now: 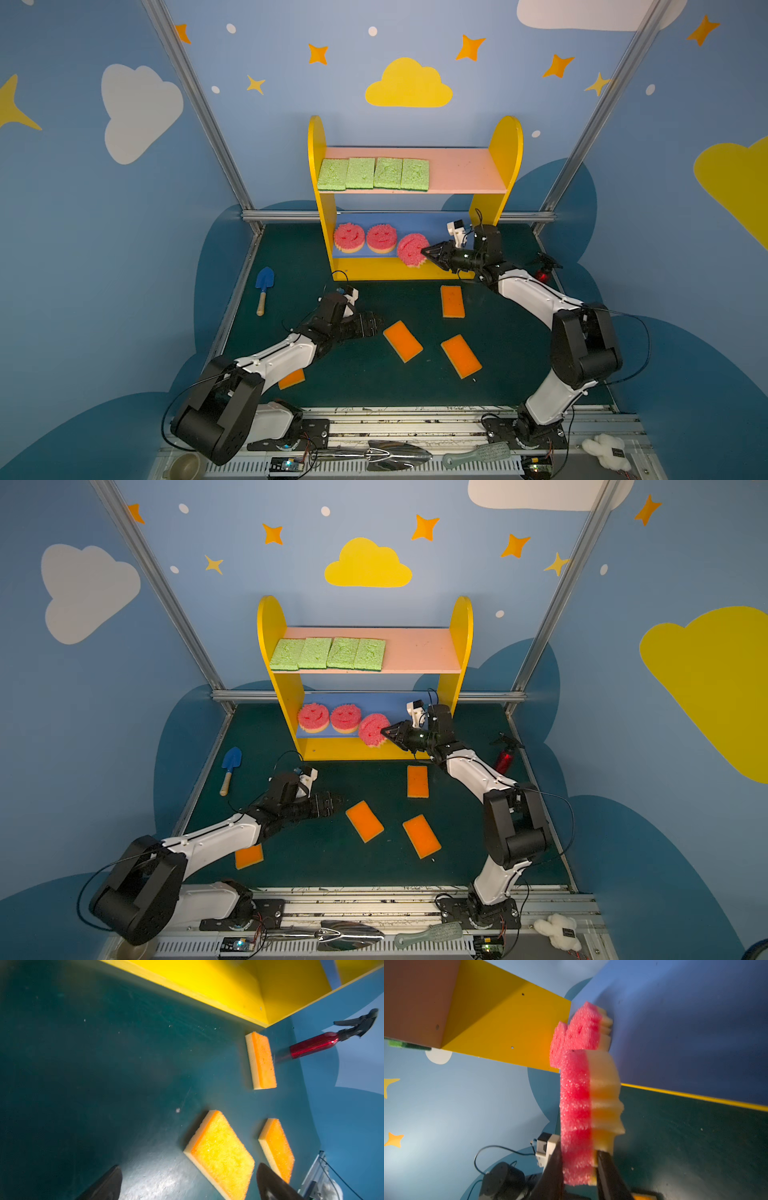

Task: Place and organize the cleaning sponges onto the shelf
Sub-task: 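Carry the pink sponge with the right gripper onto the blue shelf, then place the sponge beside the other two and open the right gripper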

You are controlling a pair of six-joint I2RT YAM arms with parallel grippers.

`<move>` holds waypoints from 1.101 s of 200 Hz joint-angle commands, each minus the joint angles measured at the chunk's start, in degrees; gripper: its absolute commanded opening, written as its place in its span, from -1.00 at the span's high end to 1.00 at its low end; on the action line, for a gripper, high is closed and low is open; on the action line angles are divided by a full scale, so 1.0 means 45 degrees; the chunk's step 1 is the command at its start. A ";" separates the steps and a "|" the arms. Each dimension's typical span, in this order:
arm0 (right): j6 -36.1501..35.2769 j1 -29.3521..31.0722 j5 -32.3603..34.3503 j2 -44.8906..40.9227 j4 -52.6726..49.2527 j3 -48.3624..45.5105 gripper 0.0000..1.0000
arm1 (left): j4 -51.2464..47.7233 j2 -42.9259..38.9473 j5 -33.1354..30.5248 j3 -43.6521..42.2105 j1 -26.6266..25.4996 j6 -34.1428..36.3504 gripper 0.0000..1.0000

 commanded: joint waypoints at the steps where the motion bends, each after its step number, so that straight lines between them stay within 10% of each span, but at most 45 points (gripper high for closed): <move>1: -0.0082 -0.0160 0.0598 0.0646 -0.0359 0.0913 0.49 | 0.0533 -0.0107 -0.0572 -0.0204 -0.0273 0.0252 -0.99; 103: 0.0510 -0.0551 0.0947 0.3202 0.0898 0.2963 0.49 | 0.1542 0.1028 -0.0382 -0.0219 -0.0797 0.0201 -0.99; 220: -0.0012 -0.0448 0.0959 0.3327 0.0412 0.2864 -0.07 | 0.1406 0.1026 -0.0489 -0.0178 -0.0846 0.0220 -0.99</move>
